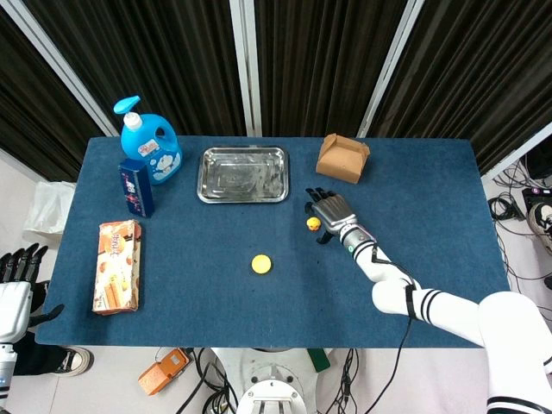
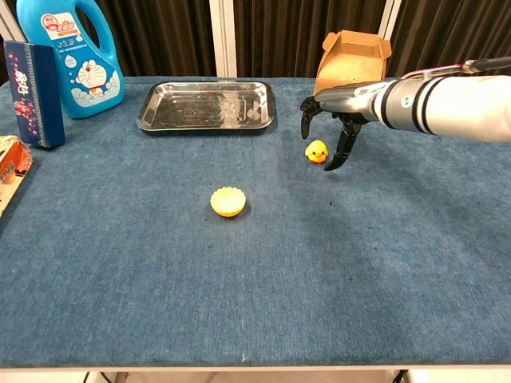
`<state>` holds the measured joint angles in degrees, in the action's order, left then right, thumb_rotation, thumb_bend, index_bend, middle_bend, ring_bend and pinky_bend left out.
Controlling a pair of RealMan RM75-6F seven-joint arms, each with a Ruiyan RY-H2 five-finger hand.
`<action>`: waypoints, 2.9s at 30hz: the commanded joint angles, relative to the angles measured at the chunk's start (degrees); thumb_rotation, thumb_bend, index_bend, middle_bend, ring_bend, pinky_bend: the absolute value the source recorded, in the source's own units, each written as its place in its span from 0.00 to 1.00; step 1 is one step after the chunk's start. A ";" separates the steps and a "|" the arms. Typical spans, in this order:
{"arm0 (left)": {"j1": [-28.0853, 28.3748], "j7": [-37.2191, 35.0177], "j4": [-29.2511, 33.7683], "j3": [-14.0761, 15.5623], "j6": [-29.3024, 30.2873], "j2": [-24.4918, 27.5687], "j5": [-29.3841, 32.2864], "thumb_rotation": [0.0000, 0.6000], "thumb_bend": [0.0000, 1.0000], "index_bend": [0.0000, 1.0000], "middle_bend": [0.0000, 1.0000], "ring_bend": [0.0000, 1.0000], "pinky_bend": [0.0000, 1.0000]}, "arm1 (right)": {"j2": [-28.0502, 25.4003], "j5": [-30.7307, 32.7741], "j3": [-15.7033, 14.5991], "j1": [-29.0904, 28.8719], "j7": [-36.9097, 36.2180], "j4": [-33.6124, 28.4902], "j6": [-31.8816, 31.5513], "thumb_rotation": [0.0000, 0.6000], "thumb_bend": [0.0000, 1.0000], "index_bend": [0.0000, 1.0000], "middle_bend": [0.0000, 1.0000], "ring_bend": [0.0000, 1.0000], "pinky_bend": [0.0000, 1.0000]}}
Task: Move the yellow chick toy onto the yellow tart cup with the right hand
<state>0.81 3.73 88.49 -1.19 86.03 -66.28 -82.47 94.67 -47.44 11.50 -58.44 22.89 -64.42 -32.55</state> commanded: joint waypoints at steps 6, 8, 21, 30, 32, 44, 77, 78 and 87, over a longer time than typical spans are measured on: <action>-0.30 -0.68 -0.98 0.05 -0.59 -0.52 0.81 1.00 0.02 0.03 0.03 0.00 0.00 | 4.85 1.39 -0.24 -1.80 -2.52 7.56 1.54 1.00 0.43 0.56 0.13 0.08 0.21; -0.38 -0.89 -1.18 -0.01 -0.60 -0.57 0.96 1.00 0.02 0.03 0.03 0.00 0.00 | 4.84 -0.20 0.18 -1.41 -4.07 7.44 0.74 1.00 0.48 0.61 0.15 0.10 0.22; -0.02 -1.22 -1.59 -0.18 -0.88 -0.87 0.30 1.00 0.02 0.03 0.03 0.00 0.00 | -6.92 -13.15 1.03 0.82 -7.61 -14.62 -6.52 1.00 0.55 0.67 0.19 0.12 0.24; -0.57 -1.61 -1.79 0.09 -0.35 -0.93 0.13 1.00 0.02 0.03 0.03 0.00 0.00 | -3.10 -9.90 -1.01 -4.17 -0.43 -18.44 -4.19 1.00 0.55 0.65 0.19 0.12 0.24; -0.80 -2.01 -2.19 0.22 -0.42 -1.06 0.29 1.00 0.02 0.03 0.03 0.00 0.00 | -1.23 -7.59 -1.51 -5.64 1.51 -17.13 -3.82 1.00 0.55 0.65 0.19 0.12 0.24; -1.50 -4.04 -4.39 0.33 -0.23 -1.78 0.49 1.00 0.02 0.03 0.03 0.00 0.00 | 3.13 0.78 -3.36 -9.99 7.48 -14.79 -5.21 1.00 0.55 0.59 0.19 0.12 0.23; -0.15 -5.29 -5.20 -0.94 -0.35 -1.63 -0.97 1.00 0.02 0.03 0.03 0.00 0.00 | -28.58 -16.64 -13.22 13.72 0.23 -41.31 -37.39 1.00 0.31 0.05 0.11 0.03 0.13; 0.04 -5.36 -5.21 -1.02 -0.38 -1.68 -1.14 1.00 0.02 0.03 0.03 0.00 0.00 | -30.16 -18.62 -14.55 16.39 -1.74 -41.58 -39.65 1.00 0.31 0.04 0.10 0.03 0.13; 1.30 -4.67 -4.74 -1.43 -1.04 -1.83 -1.71 1.00 0.02 0.03 0.03 0.00 0.00 | -33.31 -29.63 -20.78 33.88 -15.31 -37.37 -54.32 1.00 0.29 0.02 0.07 0.01 0.13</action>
<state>2.07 -0.97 83.71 -2.60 85.02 -68.11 -84.14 62.37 -74.02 -7.22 -28.36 10.95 -103.19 -83.78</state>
